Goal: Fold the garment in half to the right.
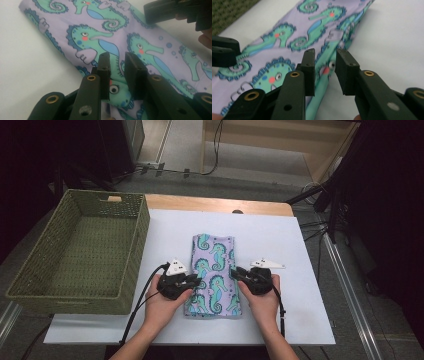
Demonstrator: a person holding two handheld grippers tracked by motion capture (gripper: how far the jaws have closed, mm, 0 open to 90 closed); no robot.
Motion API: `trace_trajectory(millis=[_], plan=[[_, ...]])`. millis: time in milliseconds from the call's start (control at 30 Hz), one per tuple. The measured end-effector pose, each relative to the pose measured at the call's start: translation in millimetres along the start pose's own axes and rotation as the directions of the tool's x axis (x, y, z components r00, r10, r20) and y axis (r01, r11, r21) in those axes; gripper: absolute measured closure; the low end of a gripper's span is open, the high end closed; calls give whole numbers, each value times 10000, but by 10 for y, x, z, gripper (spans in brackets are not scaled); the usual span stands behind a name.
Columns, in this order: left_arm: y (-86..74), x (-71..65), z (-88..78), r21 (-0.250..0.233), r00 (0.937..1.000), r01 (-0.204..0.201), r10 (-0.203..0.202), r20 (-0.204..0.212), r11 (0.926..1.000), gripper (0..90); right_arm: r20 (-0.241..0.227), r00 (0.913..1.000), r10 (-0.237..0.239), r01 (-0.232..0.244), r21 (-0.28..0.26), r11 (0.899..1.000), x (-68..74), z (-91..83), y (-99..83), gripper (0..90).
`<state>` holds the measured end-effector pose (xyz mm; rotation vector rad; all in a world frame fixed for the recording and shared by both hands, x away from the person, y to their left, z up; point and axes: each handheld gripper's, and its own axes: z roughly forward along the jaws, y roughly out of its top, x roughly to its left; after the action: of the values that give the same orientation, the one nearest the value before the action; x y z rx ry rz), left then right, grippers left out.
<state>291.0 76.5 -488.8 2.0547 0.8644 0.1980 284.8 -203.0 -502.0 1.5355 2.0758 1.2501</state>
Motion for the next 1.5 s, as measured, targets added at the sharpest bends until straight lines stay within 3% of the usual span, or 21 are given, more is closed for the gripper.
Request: trace_trajectory(millis=[100, 200, 333, 433, 533, 700, 800, 933, 1033, 1133, 1167, 1300, 1500], plan=[[-39, -14, 10, 152, 10000, 29, -29, 5, 9999, 740, 63, 10000, 42, -43, 163, 9999, -8, 28, -64, 707], [-93, -11, 41, 326, 9999, 45, -40, -130, 9995, 748, 13, 9998, 175, -175, 369, 9992, -43, 79, -162, 802], [-123, -6, 69, 366, 9999, 37, -33, -100, 9993, 749, 89, 9999, 55, -58, 440, 9990, -49, 94, -182, 813], [-115, -7, 29, 235, 10000, 92, -92, -18, 9997, 719, 42, 10000, -65, 64, 203, 9998, -41, 56, -179, 790], [-116, -30, -59, -5, 9999, 108, -108, 49, 9999, 661, -111, 9999, -107, 108, 77, 9999, -39, 5, -182, 713], [-145, -35, -147, -294, 9983, 433, -421, 398, 9986, 566, -200, 9980, -600, 597, -189, 9980, -36, -81, -208, 570], [-149, -75, -200, -448, 9993, 319, -309, 224, 9985, 404, -500, 9914, -1210, 1192, -392, 9921, -56, -189, -228, 480], [-158, -132, -249, -493, 9990, 71, -50, 437, 9988, 308, -367, 9921, -1199, 1173, -645, 9910, -47, -294, -247, 378], [-183, -157, -276, -549, 9980, 56, -21, 639, 9985, 185, -269, 9931, -1142, 1114, -894, 9897, -44, -428, -261, 256], [-215, -155, -309, -701, 9940, -80, 155, 1080, 9975, 82, -586, 9906, -1236, 1174, -1004, 9880, -58, -519, -260, 109], [-222, -152, -315, -740, 9928, -59, 147, 1191, 9972, 2, -860, 9878, -1295, 1196, -1114, 9865, -76, -565, -265, 18], [-225, -160, -337, -710, 9951, -70, 140, 979, 9975, 0, -1141, 9863, -1195, 1049, -1269, 9864, -119, -608, -271, 0], [-230, -159, -341, -599, 9952, -322, 376, 908, 9977, 0, -652, 9883, -1376, 1283, -1295, 9832, -142, -620, -273, 0]])
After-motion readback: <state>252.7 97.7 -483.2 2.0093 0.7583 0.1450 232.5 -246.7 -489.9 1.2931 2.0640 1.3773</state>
